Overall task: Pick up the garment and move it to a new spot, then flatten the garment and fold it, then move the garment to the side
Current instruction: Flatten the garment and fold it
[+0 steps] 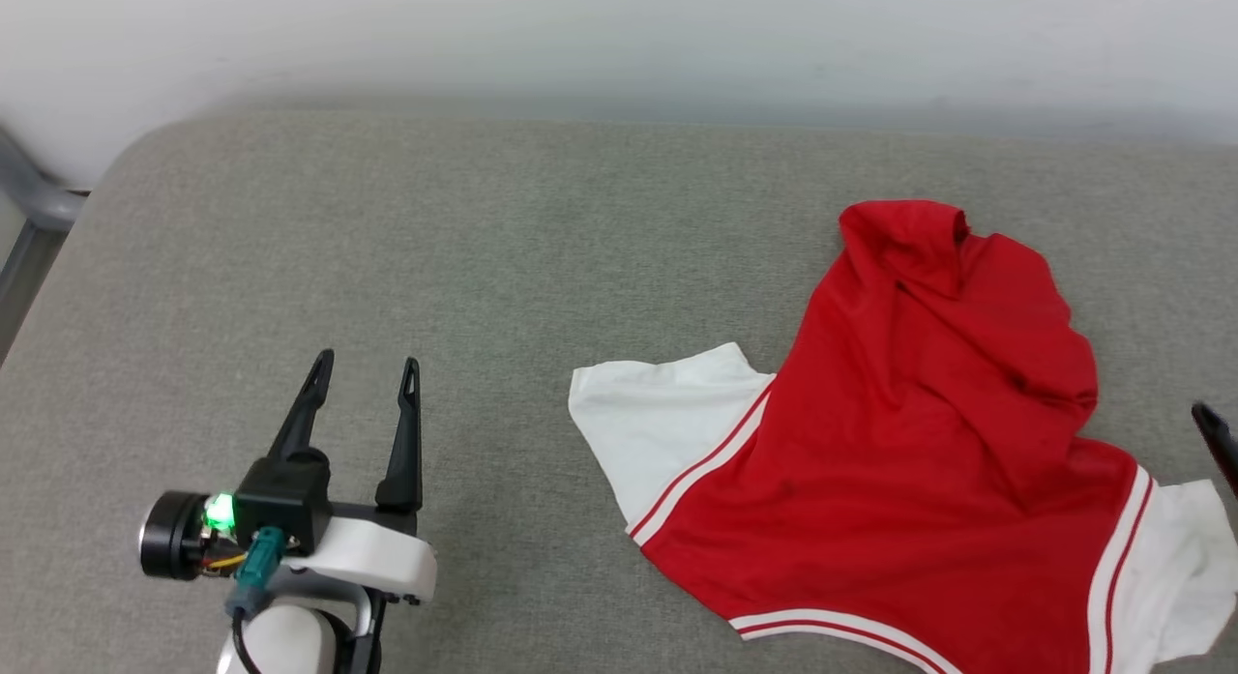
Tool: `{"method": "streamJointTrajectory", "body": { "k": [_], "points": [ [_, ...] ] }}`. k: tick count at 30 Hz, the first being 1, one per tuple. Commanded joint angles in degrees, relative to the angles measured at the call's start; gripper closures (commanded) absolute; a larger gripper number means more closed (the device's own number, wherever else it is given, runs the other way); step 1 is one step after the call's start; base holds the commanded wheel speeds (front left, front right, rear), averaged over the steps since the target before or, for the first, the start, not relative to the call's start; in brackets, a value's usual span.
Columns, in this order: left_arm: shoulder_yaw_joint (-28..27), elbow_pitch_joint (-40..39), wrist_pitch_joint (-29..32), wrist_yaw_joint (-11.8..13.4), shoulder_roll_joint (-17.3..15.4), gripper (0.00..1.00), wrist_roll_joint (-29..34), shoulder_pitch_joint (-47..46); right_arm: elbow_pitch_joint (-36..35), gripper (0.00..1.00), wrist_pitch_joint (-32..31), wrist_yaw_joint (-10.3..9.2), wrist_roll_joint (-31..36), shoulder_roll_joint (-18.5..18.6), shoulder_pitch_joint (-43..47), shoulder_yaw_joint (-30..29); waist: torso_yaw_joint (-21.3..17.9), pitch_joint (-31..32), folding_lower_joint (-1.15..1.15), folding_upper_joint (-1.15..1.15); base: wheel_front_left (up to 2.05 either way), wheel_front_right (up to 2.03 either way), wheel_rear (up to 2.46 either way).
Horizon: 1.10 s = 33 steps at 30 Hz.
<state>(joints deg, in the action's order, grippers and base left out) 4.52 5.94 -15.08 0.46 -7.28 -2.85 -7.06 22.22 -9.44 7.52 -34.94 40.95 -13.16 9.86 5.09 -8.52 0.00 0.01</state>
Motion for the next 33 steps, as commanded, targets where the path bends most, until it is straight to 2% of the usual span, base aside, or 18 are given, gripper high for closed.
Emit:
{"method": "streamJointTrajectory", "body": {
  "k": [1, 4, 9, 12, 17, 22, 27, 28, 29, 31, 32, 33],
  "points": [
    [-0.2, 0.5, -0.1, -0.8, -0.9, 0.00, -0.4, -1.3, -1.7, 0.00, 2.2, -0.06, 1.9, -1.4, -0.3, -1.2, -0.9, 0.7, 0.00, -0.01, 0.00, 0.00, 0.00],
    [-0.4, 1.4, -0.1, -2.7, -2.5, 0.00, -0.6, -3.7, -6.4, 0.00, 7.0, -0.06, 6.8, -4.8, 1.1, -4.6, -2.1, 1.2, 0.00, -0.01, 0.00, 0.00, 0.00],
    [0.9, 3.8, 0.6, -5.6, -5.4, 0.00, -1.5, -8.9, -15.1, 0.00, 11.3, -0.06, 13.8, -13.2, 4.5, -8.8, -3.5, 1.7, 0.00, -0.01, 0.00, 0.00, 0.00],
    [2.2, 4.7, 2.7, -6.7, -6.8, 0.00, -2.6, -12.6, -20.6, 0.00, 13.0, -0.06, 17.7, -18.8, 7.7, -10.5, -4.0, 1.5, 0.00, -0.01, 0.00, 0.00, 0.00],
    [6.0, 6.0, 8.6, -7.8, -9.5, 0.00, -6.5, -18.9, -27.2, 0.00, 13.3, -0.06, 21.5, -25.1, 12.3, -11.1, -4.8, 1.0, 0.00, -0.01, 0.00, 0.00, 0.00],
    [13.9, 6.6, 18.4, -7.8, -13.7, 0.00, -13.9, -25.3, -29.8, 0.00, 12.9, -0.06, 23.3, -27.6, 14.5, -10.3, -5.9, 0.2, 0.00, -0.01, 0.00, 0.00, 0.00],
    [23.4, 7.5, 31.5, -7.8, -18.6, 0.00, -21.6, -31.3, -30.2, 0.00, 12.7, -0.06, 23.4, -28.1, 14.3, -9.7, -7.0, -0.7, 0.00, -0.01, 0.00, 0.00, 0.00],
    [23.4, 7.5, 31.5, -7.8, -18.6, 0.00, -21.6, -31.3, -30.2, 0.00, 12.7, -0.06, 23.4, -28.1, 14.3, -9.7, -7.0, -0.7, 0.00, -0.01, 0.00, 0.00, 0.00],
    [27.0, 8.1, 37.3, -7.9, -19.9, 0.00, -24.8, -33.2, -30.0, 0.00, 12.9, -0.06, 23.3, -28.0, 13.9, -9.6, -7.4, -1.0, 0.00, -0.01, 0.00, 0.00, 0.00],
    [30.2, 8.6, 42.4, -7.9, -21.1, 0.00, -28.0, -35.3, -29.6, 0.00, 13.0, -0.06, 23.2, -27.8, 13.3, -9.3, -7.8, -1.4, 0.00, -0.01, 0.00, 0.00, 0.00],
    [30.2, 8.6, 42.4, -7.9, -21.1, 0.00, -28.0, -35.3, -29.6, 0.00, 13.0, -0.06, 23.2, -27.8, 13.3, -9.3, -7.8, -1.4, 0.00, -0.01, 0.00, 0.00, 0.00],
    [33.0, 9.8, 47.3, -7.9, -21.7, 0.00, -31.7, -36.7, -29.2, 0.00, 13.1, -0.06, 23.0, -27.8, 12.9, -9.1, -8.1, -1.9, 0.00, -0.01, 0.00, 0.00, 0.00]
  ]
}}
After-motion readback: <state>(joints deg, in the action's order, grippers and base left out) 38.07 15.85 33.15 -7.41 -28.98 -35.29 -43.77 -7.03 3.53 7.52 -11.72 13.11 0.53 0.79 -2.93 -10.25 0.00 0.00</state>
